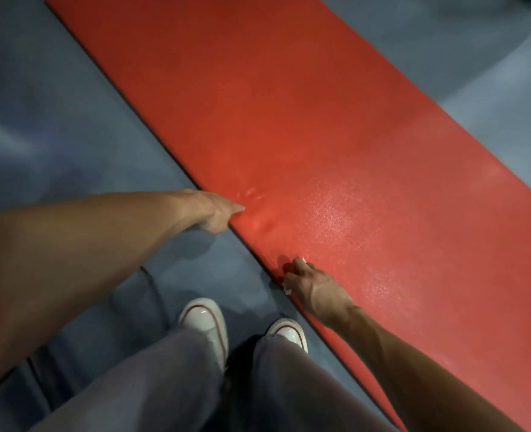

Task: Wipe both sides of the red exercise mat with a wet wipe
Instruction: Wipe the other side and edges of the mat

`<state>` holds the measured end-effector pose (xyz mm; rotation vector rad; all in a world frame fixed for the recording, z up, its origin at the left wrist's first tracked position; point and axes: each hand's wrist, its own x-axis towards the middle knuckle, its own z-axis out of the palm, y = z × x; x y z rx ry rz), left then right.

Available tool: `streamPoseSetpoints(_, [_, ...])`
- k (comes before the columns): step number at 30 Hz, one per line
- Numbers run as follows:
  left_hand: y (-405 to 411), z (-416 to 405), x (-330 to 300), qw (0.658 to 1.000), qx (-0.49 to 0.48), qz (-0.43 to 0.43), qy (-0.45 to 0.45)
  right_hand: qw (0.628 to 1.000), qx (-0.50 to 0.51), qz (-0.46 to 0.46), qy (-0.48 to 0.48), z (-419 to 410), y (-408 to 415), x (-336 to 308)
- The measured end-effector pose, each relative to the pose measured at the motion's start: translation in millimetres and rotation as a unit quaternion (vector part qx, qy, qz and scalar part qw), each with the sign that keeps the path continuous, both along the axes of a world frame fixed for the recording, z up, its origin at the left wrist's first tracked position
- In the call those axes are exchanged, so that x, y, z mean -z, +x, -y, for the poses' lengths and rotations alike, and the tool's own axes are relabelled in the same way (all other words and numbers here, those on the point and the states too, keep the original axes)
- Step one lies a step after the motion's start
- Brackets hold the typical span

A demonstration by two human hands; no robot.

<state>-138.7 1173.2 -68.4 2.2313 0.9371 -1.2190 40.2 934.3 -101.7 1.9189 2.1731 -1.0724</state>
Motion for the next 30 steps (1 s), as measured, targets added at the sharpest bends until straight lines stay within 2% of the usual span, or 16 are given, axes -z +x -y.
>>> streamPoseSetpoints(4, [-18, -13, -16, 0.999, -0.027, 0.012, 0.016, 0.999, -0.016, 0.028, 0.004, -5, -2, -5])
streamPoseSetpoints(6, [-17, -20, -22, 0.997, -0.047, 0.05, 0.026, 0.999, -0.018, 0.036, 0.014, -8, -4, -7])
streamPoseSetpoints(14, [-10, -32, -3, 0.98, -0.121, 0.155, 0.04, 0.992, -0.043, 0.018, 0.116, -2, 1, 4])
streamPoseSetpoints(18, [-19, -46, 14, 0.965, -0.165, 0.199, 0.046, 0.981, -0.118, -0.005, 0.152, -9, -1, 22])
streamPoseSetpoints(22, [-27, -62, 38, 0.958, -0.168, 0.229, 0.039, 0.961, -0.196, -0.037, 0.19, -57, -8, 43])
streamPoseSetpoints(26, [-28, -80, 66, 0.925, -0.217, 0.303, 0.07, 0.941, -0.27, -0.047, 0.199, -120, -19, 61])
streamPoseSetpoints(30, [-29, -75, 79, 0.882, -0.303, 0.346, 0.101, 0.941, -0.223, -0.065, 0.247, -201, -49, 57])
